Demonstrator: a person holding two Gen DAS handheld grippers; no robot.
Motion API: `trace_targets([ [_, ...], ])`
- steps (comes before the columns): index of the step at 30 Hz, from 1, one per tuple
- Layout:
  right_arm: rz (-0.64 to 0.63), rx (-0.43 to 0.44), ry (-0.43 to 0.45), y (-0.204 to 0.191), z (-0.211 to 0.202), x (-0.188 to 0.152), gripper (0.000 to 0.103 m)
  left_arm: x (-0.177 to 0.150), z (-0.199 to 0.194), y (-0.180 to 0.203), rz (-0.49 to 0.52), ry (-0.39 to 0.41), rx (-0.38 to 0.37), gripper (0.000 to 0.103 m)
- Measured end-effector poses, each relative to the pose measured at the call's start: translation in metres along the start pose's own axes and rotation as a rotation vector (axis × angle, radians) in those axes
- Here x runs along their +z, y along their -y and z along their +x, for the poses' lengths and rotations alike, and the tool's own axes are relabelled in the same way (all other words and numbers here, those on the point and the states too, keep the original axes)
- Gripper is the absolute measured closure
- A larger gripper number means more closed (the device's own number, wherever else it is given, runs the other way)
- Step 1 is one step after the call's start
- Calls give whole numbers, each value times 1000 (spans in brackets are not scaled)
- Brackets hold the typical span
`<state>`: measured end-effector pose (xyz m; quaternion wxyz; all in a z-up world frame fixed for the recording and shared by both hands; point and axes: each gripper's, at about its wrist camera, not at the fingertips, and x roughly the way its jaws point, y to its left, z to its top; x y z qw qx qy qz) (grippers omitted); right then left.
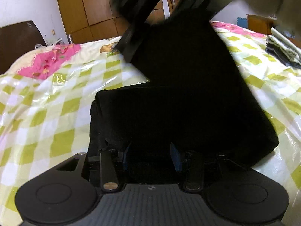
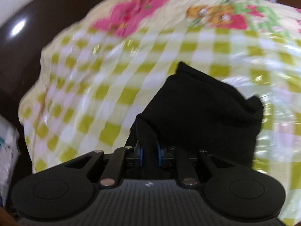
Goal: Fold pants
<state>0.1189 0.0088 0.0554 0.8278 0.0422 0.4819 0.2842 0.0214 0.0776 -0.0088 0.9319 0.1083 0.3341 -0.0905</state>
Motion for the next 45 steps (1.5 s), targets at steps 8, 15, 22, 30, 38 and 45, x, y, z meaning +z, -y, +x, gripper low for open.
trace_targets([
  [8,-57,-56,-79,-22,45,-11,88,-5,-2,-12,-73,-3,-60,49],
  [15,-91,-45,-35,-34,26,-8,89,-4,-4,-4,-50,-12,-50,49],
  [22,-117,-58,-75,-46,47,-10,82,-3,-7,-5,-58,-7,-58,49],
  [30,-49,161,-56,-30,15,-2,68,-20,-47,-34,-194,64,-110,40],
  [38,-150,11,66,1,1,10,67,-54,-95,-60,-314,36,-57,36],
  [45,-401,-20,90,-4,10,25,58,-25,-83,-62,-305,131,-80,34],
])
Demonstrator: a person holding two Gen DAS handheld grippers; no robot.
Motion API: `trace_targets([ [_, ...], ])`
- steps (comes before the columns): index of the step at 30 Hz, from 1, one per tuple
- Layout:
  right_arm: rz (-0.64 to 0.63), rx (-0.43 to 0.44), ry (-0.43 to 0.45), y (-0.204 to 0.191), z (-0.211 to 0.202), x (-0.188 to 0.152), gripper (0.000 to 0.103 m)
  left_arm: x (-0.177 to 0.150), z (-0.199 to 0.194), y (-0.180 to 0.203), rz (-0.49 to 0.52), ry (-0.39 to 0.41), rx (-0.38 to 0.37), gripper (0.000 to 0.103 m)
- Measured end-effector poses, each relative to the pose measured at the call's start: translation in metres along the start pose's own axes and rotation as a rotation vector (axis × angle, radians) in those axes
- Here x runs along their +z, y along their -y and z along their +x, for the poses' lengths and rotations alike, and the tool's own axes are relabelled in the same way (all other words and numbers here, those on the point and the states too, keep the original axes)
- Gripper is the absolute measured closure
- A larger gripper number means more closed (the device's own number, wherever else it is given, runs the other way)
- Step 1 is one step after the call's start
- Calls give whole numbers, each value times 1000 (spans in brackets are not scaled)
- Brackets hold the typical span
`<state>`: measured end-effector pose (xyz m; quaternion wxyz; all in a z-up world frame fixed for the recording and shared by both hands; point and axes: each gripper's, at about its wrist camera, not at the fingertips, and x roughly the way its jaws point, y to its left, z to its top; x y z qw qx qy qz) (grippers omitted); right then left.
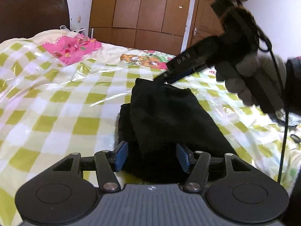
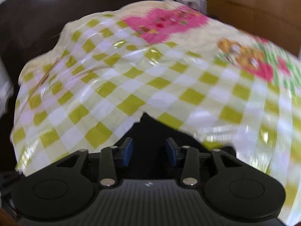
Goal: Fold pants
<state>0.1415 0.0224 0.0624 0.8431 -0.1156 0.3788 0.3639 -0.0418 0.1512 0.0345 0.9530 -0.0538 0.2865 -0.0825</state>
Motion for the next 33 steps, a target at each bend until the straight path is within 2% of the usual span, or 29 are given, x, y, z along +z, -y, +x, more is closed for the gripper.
trace_targets([
  [3,-115,26,-7,1,13,11,56,0,8,-5,-22,-14,-5,33],
  [5,-173,68,-59,6,29,18,52,-2,15,-7,-67,-28,-26,30],
  [8,-198,119,-103,15,47,21,51,0,23,-9,-101,-46,-29,27],
  [10,-169,160,-135,23,57,23,53,3,29,-7,-92,-56,-26,27],
  [11,-142,174,-149,28,60,24,63,4,30,-5,-82,-58,-22,27],
  [12,-115,183,-156,33,60,24,78,5,30,-4,-71,-61,-20,27],
  [13,-95,196,-164,37,59,26,102,5,30,-3,-61,-65,-24,33],
  [14,-75,213,-173,42,57,26,101,6,30,-2,-57,-71,-35,44],
  [16,-87,218,-154,44,48,25,101,7,32,-1,-66,-95,-57,57],
  [19,-80,224,-113,45,36,27,101,11,32,4,-31,-102,-53,62],
  [21,-93,236,-94,47,33,28,97,13,33,4,-21,-107,-56,62],
  [23,-114,242,-106,50,38,29,87,13,34,2,-36,-112,-66,61],
  [24,-111,250,-120,52,41,29,80,12,33,0,-43,-111,-71,61],
  [25,-108,265,-134,53,46,30,64,11,33,-1,-58,-110,-75,58],
  [26,-114,278,-141,54,49,29,56,11,32,-3,-70,-112,-76,55],
  [29,-135,327,-151,56,60,29,48,10,31,-6,-102,-114,-60,43],
  [31,-108,366,-166,59,70,28,47,11,33,-4,-102,-116,-42,39],
  [32,-98,364,-175,60,74,28,51,12,35,-1,-93,-121,-31,36],
  [33,-90,357,-180,60,77,26,59,12,38,1,-83,-129,-18,35],
])
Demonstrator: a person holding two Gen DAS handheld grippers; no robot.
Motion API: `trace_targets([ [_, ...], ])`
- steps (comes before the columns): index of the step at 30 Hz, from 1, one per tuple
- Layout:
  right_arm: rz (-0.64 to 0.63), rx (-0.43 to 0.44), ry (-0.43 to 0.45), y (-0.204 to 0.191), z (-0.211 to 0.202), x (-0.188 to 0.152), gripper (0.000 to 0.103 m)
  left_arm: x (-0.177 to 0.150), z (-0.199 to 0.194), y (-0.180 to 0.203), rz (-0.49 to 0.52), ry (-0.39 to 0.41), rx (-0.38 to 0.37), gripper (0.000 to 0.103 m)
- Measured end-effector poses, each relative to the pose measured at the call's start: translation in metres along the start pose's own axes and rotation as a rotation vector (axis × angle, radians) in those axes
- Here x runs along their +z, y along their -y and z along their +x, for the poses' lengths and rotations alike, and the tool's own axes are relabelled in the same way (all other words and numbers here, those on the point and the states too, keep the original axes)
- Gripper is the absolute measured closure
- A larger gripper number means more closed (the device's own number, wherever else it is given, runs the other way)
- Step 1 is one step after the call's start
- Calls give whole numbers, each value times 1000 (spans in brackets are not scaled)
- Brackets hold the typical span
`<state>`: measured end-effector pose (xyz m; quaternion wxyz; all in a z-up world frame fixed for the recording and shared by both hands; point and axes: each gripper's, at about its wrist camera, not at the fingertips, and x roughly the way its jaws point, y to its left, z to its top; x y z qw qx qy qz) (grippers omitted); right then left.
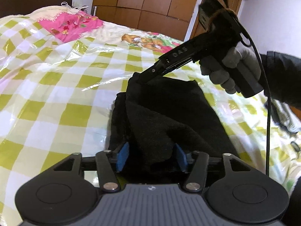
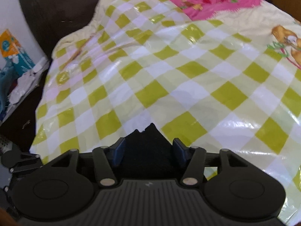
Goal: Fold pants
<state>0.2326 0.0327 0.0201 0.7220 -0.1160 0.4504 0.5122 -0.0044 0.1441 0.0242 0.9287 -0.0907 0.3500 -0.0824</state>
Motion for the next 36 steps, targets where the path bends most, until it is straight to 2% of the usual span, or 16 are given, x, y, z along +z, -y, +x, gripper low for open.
trace_targets([
  [1,8,11,-3,0,0,-1,85,0,3,0,-2,-8,6,35],
  [2,21,21,-3,-1,-1,-2,92,0,6,-1,-18,-19,-3,40],
  [3,22,22,5,-4,-6,-3,93,1,6,-3,-32,-26,-22,46],
  [4,10,20,20,-8,-12,-5,96,1,6,-5,-40,-30,-47,57],
  [5,6,21,33,-11,-19,-6,97,2,5,-4,-35,-28,-49,59],
  [8,10,7,80,-19,-42,-7,98,3,-4,2,-5,-5,-54,67],
  [13,46,-18,158,-27,-65,-2,98,14,-24,-2,-42,65,-88,70],
  [15,70,-12,178,-26,-62,2,99,14,-27,-7,-61,88,-76,70],
  [17,116,-11,181,-21,-47,9,99,9,-22,-22,-107,83,-56,70],
  [19,176,-18,165,-16,-23,10,99,-1,-10,-44,-200,65,-46,70],
  [22,237,-57,125,-9,23,7,99,-19,2,-73,-324,61,-77,70],
  [23,250,-79,114,-6,38,5,99,-22,3,-77,-335,70,-75,70],
  [28,323,-89,128,9,61,-6,97,-26,3,-73,-269,88,-43,68],
  [31,314,-114,137,9,56,-5,92,-25,-4,-73,-259,83,-40,66],
  [33,305,-128,149,7,49,-3,87,-21,-12,-71,-233,63,-2,65],
  [36,272,-138,214,-1,27,-2,82,-17,-31,-70,-205,55,52,65],
])
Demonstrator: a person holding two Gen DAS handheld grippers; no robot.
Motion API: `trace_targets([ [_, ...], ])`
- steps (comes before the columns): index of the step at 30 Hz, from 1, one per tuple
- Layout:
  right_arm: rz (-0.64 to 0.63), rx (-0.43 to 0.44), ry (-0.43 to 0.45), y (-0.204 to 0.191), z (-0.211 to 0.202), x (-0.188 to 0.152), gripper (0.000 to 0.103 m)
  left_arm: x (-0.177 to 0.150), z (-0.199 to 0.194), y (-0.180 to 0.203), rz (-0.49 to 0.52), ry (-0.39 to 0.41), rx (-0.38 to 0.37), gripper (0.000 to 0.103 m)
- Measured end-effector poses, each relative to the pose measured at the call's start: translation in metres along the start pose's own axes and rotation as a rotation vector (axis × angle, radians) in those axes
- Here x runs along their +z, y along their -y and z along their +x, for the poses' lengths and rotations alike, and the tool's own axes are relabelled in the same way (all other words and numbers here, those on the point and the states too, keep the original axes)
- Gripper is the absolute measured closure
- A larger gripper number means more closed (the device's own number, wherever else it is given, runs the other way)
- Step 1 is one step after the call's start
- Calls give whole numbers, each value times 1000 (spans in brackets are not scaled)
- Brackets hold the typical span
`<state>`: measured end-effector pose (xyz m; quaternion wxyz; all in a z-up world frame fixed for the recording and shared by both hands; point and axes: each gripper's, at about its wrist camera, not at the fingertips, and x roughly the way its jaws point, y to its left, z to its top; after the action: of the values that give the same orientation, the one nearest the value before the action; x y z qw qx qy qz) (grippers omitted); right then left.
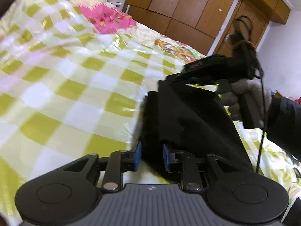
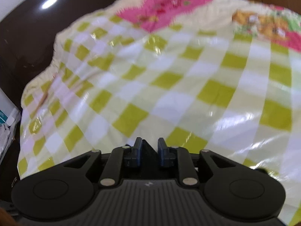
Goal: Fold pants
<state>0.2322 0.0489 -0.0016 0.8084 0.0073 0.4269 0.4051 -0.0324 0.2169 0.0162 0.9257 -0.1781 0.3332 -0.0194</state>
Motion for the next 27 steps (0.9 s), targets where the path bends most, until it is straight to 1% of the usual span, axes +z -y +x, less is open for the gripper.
trace_targets([
  [2,-27,10,47,-5,-19,1,82,10,-9,6,39,12,13,64],
  [3,-34,5,69,-7,-28,0,82,16,-11,13,83,24,22,64],
  [6,-72,-23,139,-15,-62,-9,82,27,-7,34,196,61,12,63],
  [7,-91,-33,154,-18,-72,-14,82,31,-3,42,254,68,11,61],
  [8,-112,-56,160,-20,-83,-21,82,35,1,50,308,79,27,60],
  [9,-132,-79,161,-21,-91,-27,82,40,3,54,338,86,38,59],
  [10,-147,-89,158,-22,-97,-35,82,45,4,55,346,86,37,57],
  [13,-134,-49,129,-22,-102,-52,82,51,4,50,301,62,29,56],
  [14,-127,-38,116,-23,-100,-58,82,49,4,51,308,58,34,56],
  [16,-107,-18,100,-24,-95,-70,82,46,3,59,343,63,28,56],
  [18,-99,9,61,-26,-83,-83,83,49,6,66,343,77,8,56],
  [20,-82,-2,40,-25,-69,-90,82,53,10,70,333,83,-21,56],
  [21,-76,8,41,-24,-64,-91,83,55,11,73,347,87,-20,56],
  [22,-67,9,43,-23,-59,-88,85,57,10,75,368,89,-10,56],
  [24,-37,22,43,-21,-54,-84,85,62,7,73,384,81,21,56],
  [25,-15,37,46,-19,-52,-82,85,63,4,66,373,69,40,54],
  [26,-9,42,45,-18,-51,-81,85,62,2,58,357,53,60,50],
  [27,-19,39,48,-19,-49,-82,85,59,2,51,346,34,80,49],
])
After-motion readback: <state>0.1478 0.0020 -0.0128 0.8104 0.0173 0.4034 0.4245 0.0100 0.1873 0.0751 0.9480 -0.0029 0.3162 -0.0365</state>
